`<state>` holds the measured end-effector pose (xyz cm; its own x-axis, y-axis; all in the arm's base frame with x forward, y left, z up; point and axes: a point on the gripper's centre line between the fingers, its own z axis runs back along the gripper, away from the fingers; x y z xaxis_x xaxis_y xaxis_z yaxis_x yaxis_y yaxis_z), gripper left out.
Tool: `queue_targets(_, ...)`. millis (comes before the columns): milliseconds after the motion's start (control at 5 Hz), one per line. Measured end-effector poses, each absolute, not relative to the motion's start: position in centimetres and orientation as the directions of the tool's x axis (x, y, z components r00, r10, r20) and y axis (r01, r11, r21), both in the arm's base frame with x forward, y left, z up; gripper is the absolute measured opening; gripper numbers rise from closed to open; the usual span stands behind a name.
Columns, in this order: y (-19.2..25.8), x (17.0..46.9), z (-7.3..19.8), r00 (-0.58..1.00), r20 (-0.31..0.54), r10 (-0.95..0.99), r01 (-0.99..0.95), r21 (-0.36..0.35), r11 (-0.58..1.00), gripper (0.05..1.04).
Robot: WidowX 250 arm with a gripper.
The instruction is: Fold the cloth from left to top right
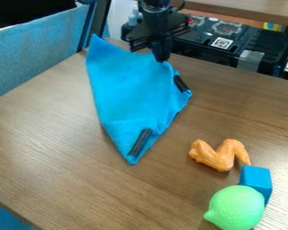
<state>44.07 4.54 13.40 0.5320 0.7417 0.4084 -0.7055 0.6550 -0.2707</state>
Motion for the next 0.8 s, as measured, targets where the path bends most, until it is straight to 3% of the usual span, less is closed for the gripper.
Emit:
queue_targets(200, 4.5, 44.2, 13.3, 0.529, 0.410, 0.743, -0.710, -0.266, 0.652, 0.214)
queue_targets(600, 5.5, 44.1, 13.0, 0.579, 0.388, 0.718, -0.644, -0.323, 0.694, 0.767)
queue_targets(800, 8.6, 42.7, 14.6, 0.579, 0.377, 0.723, -0.621, -0.370, 0.691, 0.989)
